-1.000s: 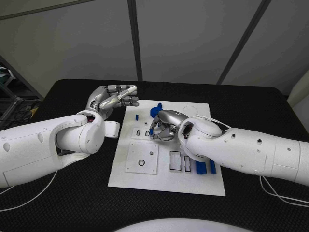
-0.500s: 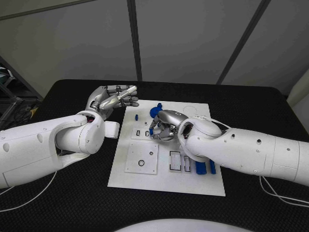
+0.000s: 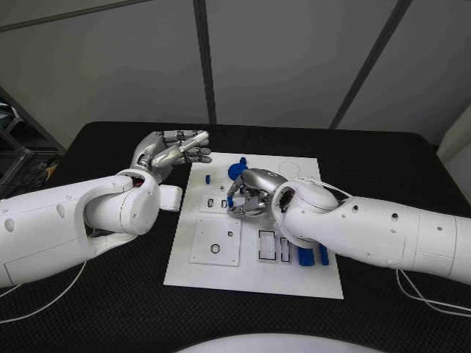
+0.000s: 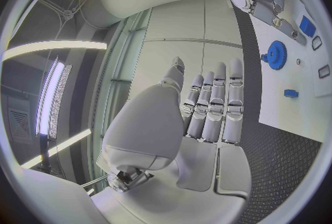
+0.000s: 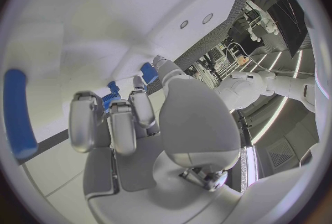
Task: Assemble the parts on the task board
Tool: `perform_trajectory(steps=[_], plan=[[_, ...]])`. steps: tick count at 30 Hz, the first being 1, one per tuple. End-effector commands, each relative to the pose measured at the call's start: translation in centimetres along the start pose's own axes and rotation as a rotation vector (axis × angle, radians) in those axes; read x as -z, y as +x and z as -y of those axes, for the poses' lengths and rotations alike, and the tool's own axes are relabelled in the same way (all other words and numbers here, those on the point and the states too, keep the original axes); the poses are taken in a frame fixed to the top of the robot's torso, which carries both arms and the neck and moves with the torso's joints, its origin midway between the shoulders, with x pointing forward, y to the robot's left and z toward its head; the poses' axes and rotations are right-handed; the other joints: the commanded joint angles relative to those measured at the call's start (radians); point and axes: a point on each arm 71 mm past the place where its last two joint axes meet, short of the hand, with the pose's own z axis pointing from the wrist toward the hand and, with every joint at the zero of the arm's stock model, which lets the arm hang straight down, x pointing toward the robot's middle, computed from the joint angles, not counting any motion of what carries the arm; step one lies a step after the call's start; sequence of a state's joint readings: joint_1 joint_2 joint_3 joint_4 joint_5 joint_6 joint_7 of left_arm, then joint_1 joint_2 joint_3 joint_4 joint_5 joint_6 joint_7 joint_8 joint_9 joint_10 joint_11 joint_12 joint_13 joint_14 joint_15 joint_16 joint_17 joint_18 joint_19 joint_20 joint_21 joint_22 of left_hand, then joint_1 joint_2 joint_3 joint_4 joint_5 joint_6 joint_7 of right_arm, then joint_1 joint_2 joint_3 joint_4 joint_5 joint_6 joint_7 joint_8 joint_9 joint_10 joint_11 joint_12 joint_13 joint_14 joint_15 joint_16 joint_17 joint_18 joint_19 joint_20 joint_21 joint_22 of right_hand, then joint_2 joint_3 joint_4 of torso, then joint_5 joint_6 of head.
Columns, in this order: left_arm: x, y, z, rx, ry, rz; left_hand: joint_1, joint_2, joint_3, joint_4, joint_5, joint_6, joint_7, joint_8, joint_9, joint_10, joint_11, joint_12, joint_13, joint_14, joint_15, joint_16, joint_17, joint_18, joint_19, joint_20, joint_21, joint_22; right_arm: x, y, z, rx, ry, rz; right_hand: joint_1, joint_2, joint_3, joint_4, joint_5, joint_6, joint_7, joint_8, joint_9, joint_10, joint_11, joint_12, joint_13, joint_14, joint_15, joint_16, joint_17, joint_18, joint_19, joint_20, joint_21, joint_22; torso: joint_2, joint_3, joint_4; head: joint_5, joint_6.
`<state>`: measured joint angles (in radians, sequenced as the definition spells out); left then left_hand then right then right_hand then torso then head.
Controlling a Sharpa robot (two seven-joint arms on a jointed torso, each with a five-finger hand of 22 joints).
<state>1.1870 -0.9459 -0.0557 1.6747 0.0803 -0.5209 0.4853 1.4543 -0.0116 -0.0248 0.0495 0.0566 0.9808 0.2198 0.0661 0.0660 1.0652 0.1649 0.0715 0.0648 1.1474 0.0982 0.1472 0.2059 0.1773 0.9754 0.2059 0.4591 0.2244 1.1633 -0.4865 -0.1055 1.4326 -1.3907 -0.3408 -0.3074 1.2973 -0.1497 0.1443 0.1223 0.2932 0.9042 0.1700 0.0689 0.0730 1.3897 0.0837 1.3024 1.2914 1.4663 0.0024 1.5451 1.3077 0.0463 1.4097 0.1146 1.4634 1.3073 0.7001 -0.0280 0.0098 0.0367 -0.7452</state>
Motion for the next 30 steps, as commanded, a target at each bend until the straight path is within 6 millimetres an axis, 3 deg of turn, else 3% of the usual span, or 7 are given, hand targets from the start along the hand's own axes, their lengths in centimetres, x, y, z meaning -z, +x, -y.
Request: perform_trajectory(steps=[1,14,21,23,25,28,30], plan=[[0.0,0.1,0.1,0.001,0.003,-0.007,-0.009,0.004,0.001,-0.006,-0.004,-0.001,0.005,-0.004,-0.002,-0.007,0.002,-0.006,-0.001,0.000,0.010,-0.007,0.002,0.002,-0.008,0.000,0.005,0.002,0.1,-0.3,0.1,-0.034,0.010,0.036,0.012,-0.008,-0.030,0.019,-0.005,-0.026,0.006,0.000,-0.004,-0.012,0.003,-0.009,-0.010,0.086,0.010,-0.006,0.181,0.007,-0.003,0.006,-0.005,0.021,0.000,0.0002,-0.0001,0.000,0.000],[-0.2,-0.5,-0.1,-0.074,-0.013,-0.013,-0.024,0.010,-0.008,-0.012,-0.004,0.031,-0.014,0.007,0.002,0.072,-0.023,0.028,0.010,0.056,-0.013,0.013,0.025,0.008,0.018,-0.013,0.025,0.011,2.0,-1.9,0.3,-0.162,-0.172,0.162,0.068,0.013,-0.062,0.061,0.000,-0.038,0.007,0.027,-0.001,-0.012,0.004,-0.004,-0.013,0.085,0.012,-0.008,0.177,0.009,-0.008,0.010,-0.010,0.012,-0.004,-0.0006,-0.0016,0.004,0.001],[-0.5,-1.4,-0.6,-0.214,-0.085,-0.030,-0.036,0.017,-0.010,-0.010,-0.001,0.095,-0.062,0.027,0.012,0.220,-0.081,0.082,0.037,0.204,-0.072,0.120,0.097,0.008,0.117,-0.066,0.107,0.055,4.1,-3.3,1.0,-0.288,-0.295,0.166,0.110,0.037,-0.049,0.038,0.023,0.017,-0.008,0.066,0.006,-0.032,-0.010,-0.029,-0.041,0.069,0.000,-0.036,0.115,0.026,-0.062,0.001,-0.052,-0.066,-0.012,0.0004,-0.0046,0.007,0.006],[-0.5,-1.8,-0.8,-0.284,-0.125,-0.038,-0.027,0.025,0.003,-0.013,0.030,0.119,-0.086,0.038,0.019,0.291,-0.104,0.122,0.059,0.260,-0.098,0.183,0.137,0.009,0.153,-0.086,0.147,0.078,4.7,-4.1,1.6,-0.342,-0.290,0.169,0.118,0.042,-0.044,0.031,0.034,0.028,-0.011,0.072,0.006,-0.044,-0.013,-0.046,-0.058,0.063,-0.003,-0.048,0.093,0.031,-0.080,-0.003,-0.067,-0.092,-0.017,0.0007,-0.0050,0.008,0.006],[-0.6,-2.0,-1.0,-0.339,-0.166,-0.054,-0.039,0.020,0.011,-0.008,0.044,0.142,-0.107,0.051,0.026,0.359,-0.134,0.178,0.092,0.329,-0.123,0.278,0.198,0.009,0.201,-0.111,0.202,0.111,5.1,-4.8,2.2,-0.385,-0.273,0.175,0.122,0.045,-0.041,0.028,0.043,0.031,-0.012,0.074,0.005,-0.056,-0.014,-0.063,-0.076,0.059,-0.005,-0.056,0.078,0.035,-0.091,-0.005,-0.076,-0.108,-0.021,0.0014,-0.0059,0.010,0.004],[-0.8,-2.0,-1.2,-0.449,-0.246,-0.098,-0.119,0.019,0.017,0.047,0.050,0.154,-0.129,0.074,0.044,0.391,-0.155,0.293,0.182,0.370,-0.146,0.679,0.567,-0.028,0.302,-0.140,0.435,0.367,5.8,-6.3,3.3,-0.440,-0.239,0.195,0.125,0.047,-0.035,0.023,0.073,0.034,-0.013,0.076,0.003,-0.068,-0.016,-0.084,-0.097,0.057,-0.007,-0.063,0.066,0.037,-0.098,-0.007,-0.085,-0.121,-0.028,0.0035,-0.0095,0.015,-0.004],[-1.0,-1.9,-1.2,-0.518,-0.297,-0.138,-0.150,0.006,0.045,0.077,0.053,0.145,-0.131,0.107,0.072,0.343,-0.175,0.491,0.374,0.357,-0.157,0.954,0.832,-0.055,0.342,-0.155,0.611,0.572,6.1,-7.3,3.9,-0.462,-0.220,0.210,0.123,0.048,-0.034,0.023,0.078,0.036,-0.014,0.076,0.002,-0.072,-0.017,-0.090,-0.104,0.056,-0.007,-0.066,0.063,0.038,-0.101,-0.008,-0.088,-0.125,-0.031,0.0044,-0.0110,0.016,-0.010]])
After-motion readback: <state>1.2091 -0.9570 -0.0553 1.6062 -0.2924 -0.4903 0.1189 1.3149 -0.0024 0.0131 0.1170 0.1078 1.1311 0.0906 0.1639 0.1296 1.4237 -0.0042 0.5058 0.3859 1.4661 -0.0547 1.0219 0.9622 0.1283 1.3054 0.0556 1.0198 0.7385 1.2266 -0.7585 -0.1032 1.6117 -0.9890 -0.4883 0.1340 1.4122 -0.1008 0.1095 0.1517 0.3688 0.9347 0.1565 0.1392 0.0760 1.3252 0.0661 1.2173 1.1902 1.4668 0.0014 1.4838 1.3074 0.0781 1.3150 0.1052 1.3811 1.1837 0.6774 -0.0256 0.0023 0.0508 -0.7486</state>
